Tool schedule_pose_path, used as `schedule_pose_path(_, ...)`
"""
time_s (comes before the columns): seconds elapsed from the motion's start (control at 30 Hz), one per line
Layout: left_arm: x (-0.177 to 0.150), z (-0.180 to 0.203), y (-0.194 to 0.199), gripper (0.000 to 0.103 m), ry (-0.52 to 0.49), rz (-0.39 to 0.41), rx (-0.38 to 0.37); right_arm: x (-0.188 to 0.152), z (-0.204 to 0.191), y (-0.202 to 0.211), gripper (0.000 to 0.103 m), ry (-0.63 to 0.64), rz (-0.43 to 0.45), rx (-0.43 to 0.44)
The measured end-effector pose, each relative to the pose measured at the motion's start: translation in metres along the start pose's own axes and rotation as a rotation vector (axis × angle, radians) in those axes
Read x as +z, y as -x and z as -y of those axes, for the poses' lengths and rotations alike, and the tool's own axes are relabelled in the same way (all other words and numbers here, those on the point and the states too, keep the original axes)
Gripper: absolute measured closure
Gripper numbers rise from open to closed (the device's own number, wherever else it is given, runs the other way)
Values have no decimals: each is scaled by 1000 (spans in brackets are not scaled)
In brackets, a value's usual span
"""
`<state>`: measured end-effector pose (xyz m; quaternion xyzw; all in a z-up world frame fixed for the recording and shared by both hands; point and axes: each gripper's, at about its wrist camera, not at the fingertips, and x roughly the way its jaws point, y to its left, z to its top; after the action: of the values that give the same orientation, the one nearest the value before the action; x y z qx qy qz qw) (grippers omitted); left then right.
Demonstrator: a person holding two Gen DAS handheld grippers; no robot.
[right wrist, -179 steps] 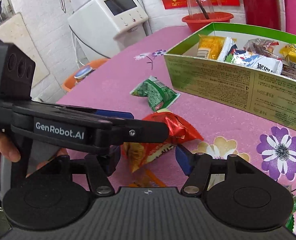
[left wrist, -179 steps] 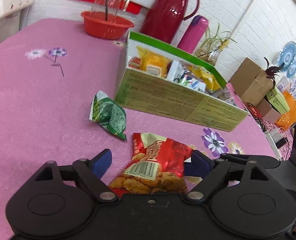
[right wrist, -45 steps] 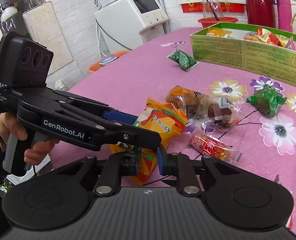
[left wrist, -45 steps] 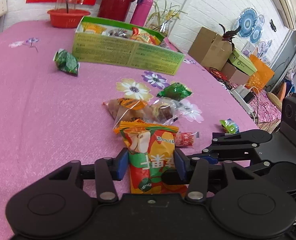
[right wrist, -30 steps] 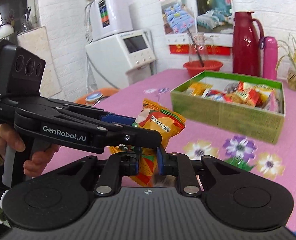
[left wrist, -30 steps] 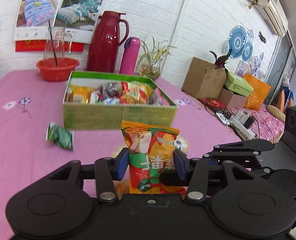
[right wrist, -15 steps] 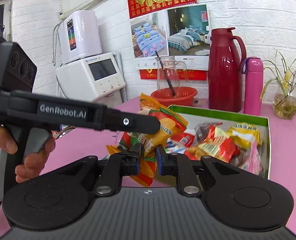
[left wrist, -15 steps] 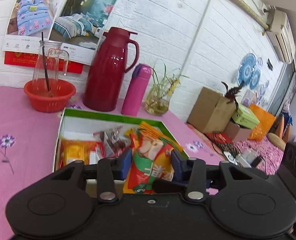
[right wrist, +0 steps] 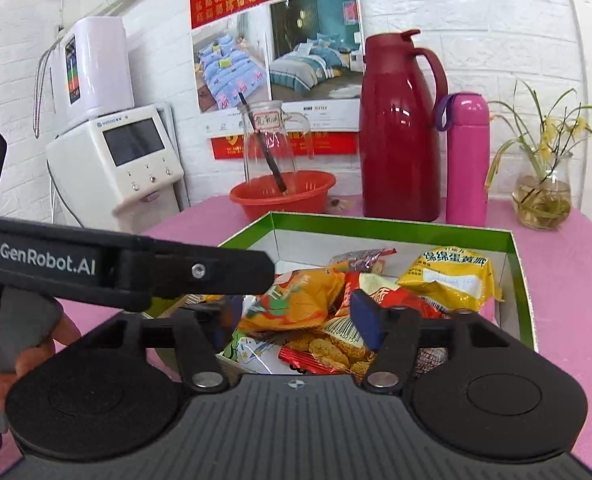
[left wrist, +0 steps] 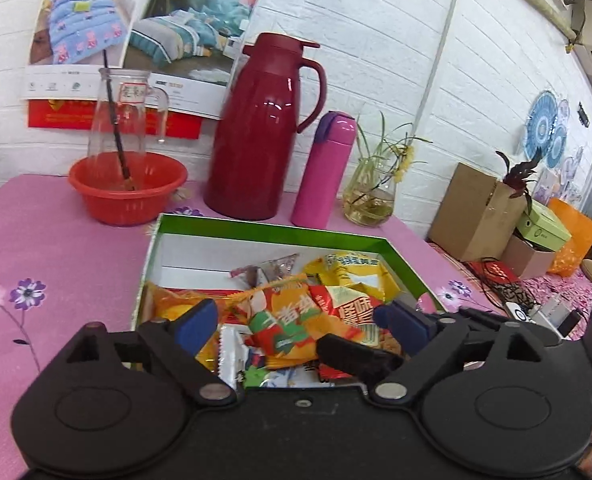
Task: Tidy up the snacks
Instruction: 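Carry the chip bag over the green box and open both grippers, then move both open grippers back to the remaining snacks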
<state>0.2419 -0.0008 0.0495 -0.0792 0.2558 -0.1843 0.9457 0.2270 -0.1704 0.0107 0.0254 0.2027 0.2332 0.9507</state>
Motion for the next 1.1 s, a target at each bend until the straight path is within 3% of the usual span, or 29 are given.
schedule_pose_path(0.23, -1, 4, 23, 0, 38, 13, 16, 8, -9, 19, 0, 16, 14, 6)
schedule_pose_path(0.5, -19, 18, 71, 0, 38, 1, 25, 4, -22, 72, 0, 56, 1, 45)
schedule_pose_path(0.93, -109, 35, 123, 0, -56, -224, -74, -52, 0, 165, 0, 60, -141, 24)
schedule_pose_path(1.1, -130, 30, 136, 0, -51, -254, -83, -78, 12, 200, 0, 89, -190, -63)
